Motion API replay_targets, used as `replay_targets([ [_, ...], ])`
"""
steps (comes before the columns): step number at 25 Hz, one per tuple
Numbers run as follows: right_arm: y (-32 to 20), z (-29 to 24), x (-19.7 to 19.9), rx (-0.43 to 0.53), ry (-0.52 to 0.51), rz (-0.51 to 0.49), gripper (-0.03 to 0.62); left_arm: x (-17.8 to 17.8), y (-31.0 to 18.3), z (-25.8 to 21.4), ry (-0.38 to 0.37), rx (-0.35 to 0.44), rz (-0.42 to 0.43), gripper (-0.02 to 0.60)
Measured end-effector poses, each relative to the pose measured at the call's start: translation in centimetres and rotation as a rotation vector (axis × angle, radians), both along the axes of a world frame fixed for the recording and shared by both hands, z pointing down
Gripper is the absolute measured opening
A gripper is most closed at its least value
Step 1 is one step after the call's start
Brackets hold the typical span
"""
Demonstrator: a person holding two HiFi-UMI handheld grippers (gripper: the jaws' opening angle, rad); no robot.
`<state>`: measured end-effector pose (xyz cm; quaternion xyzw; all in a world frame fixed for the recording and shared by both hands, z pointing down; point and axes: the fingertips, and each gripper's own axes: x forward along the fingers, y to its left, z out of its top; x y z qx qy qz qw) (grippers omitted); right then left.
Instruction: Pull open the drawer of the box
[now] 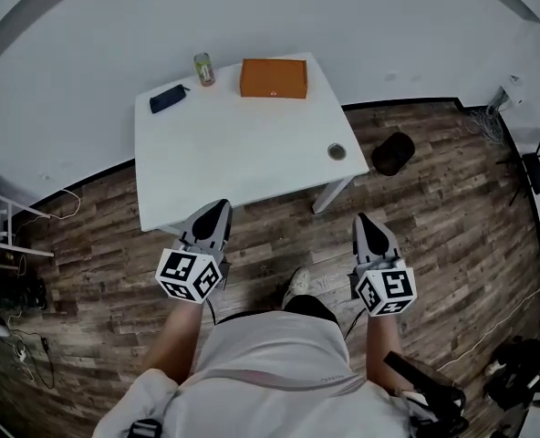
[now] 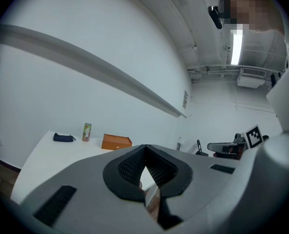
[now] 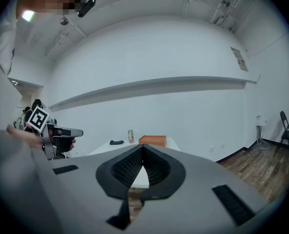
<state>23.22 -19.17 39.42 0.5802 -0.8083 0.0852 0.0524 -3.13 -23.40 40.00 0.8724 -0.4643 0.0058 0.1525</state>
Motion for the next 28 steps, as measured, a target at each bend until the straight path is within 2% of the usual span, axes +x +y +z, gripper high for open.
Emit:
replay_targets([
  [4,-4.7,0.1,3.7,-0.014,-0.009,-0.044,0.002,4.1,-4.5,-0.2,-0.012,-0.008,-0.052,0.011],
  [10,-9.9,2.1,4.9,-0.052,-0.039,-0.066,0.002,5.9,-10.5,1.1,-0.050,-0.042,-0.105,0.012],
  [15,-11.6,3.6,4.1,-0.092,-0.029,-0.054,0.002,6.8,-15.2,2.3,-0.070,-0.048,-0.060,0.012],
  [20,-12.3,5.1,3.2,-0.143,-0.017,0.008,0.002,7.0,-20.8,5.2,-0.098,-0.081,-0.012,0.012],
  [24,-13.6,6.6,1.7,-0.184,0.001,0.036,0.002,7.3,-26.2,8.0,-0.141,-0.113,0.021,0.053],
  [26,-14.2,7.4,0.8,-0.205,0.006,0.040,0.002,7.6,-28.6,9.6,-0.156,-0.136,0.029,0.101],
  [28,-14.6,8.4,0.2,-0.228,0.011,0.043,0.002,7.7,-30.9,11.1,-0.169,-0.154,0.029,0.104],
])
